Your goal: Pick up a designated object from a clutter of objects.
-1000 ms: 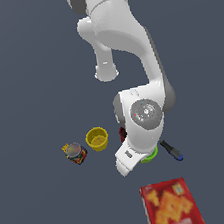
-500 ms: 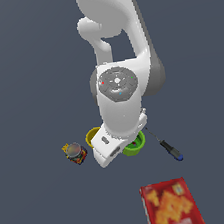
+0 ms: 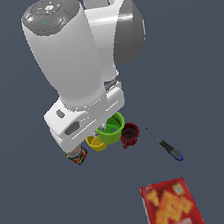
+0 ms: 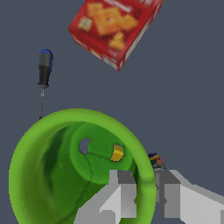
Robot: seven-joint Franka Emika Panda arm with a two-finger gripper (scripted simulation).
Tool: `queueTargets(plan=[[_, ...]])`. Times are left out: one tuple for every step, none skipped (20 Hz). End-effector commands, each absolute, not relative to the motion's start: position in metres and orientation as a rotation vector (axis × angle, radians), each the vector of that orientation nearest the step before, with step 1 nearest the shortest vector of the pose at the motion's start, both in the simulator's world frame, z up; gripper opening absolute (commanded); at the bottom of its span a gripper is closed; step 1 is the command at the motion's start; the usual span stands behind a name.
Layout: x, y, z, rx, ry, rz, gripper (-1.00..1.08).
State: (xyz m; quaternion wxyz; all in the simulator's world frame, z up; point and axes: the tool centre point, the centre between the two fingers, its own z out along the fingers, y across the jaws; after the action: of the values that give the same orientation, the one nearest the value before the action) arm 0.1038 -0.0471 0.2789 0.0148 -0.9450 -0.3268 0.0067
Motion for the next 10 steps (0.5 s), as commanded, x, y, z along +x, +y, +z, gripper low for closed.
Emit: queueTargets(plan=[[0.100, -0.064, 0.306, -2.941, -1.018, 0.018, -1.00], [0.099, -0.071, 0.316, -2.941, -1.018, 0.018, -1.00], [0.098, -0.078, 0.325, -2.941, -1.018, 0.018, -1.00], [0.097, -0.084, 0.335, -2.941, -1.018, 0.018, -1.00], [0.096, -0.091, 0.345, -2.941, -1.018, 0.018, -1.00], [0.095, -0.097, 0.354, -2.941, -1.018, 0.018, -1.00], [0.094, -0.103, 0.363, -2.941, -1.018, 0.018, -1.00], [0.093, -0.109, 0.370, -2.941, -1.018, 0.018, -1.00], [0.093, -0.114, 0.377, -2.942, -1.018, 0.019, -1.00], [0.092, -0.118, 0.384, -2.942, -1.018, 0.019, -1.00]])
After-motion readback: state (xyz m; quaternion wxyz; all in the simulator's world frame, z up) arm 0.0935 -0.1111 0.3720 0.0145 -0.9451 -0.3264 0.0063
